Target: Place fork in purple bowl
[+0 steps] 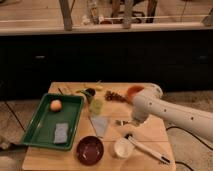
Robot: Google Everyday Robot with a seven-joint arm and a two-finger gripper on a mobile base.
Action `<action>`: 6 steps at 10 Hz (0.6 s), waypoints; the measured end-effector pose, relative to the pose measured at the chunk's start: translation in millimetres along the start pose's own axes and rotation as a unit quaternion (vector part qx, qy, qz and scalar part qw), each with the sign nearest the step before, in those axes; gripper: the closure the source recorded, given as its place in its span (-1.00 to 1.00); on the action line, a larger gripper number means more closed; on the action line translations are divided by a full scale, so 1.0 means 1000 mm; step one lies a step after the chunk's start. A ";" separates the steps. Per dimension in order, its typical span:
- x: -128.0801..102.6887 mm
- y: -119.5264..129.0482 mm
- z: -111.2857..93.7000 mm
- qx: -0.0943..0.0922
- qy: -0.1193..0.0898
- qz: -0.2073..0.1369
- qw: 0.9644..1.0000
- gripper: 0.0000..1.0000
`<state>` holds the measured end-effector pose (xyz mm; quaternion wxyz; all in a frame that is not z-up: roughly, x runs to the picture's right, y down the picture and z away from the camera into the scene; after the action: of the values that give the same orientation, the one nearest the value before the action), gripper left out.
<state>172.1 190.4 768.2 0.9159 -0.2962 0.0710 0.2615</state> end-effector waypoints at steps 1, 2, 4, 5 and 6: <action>-0.005 0.007 -0.001 0.001 0.001 -0.006 1.000 0.92; -0.006 0.012 -0.001 -0.001 0.001 -0.011 1.000 0.94; -0.008 0.003 0.005 -0.005 -0.001 -0.046 0.999 0.68; -0.015 -0.003 0.009 -0.009 -0.001 -0.072 0.997 0.50; -0.021 -0.008 0.013 -0.013 0.000 -0.098 0.995 0.31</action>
<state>158.3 183.3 789.5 0.9331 -0.3139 0.0380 0.1711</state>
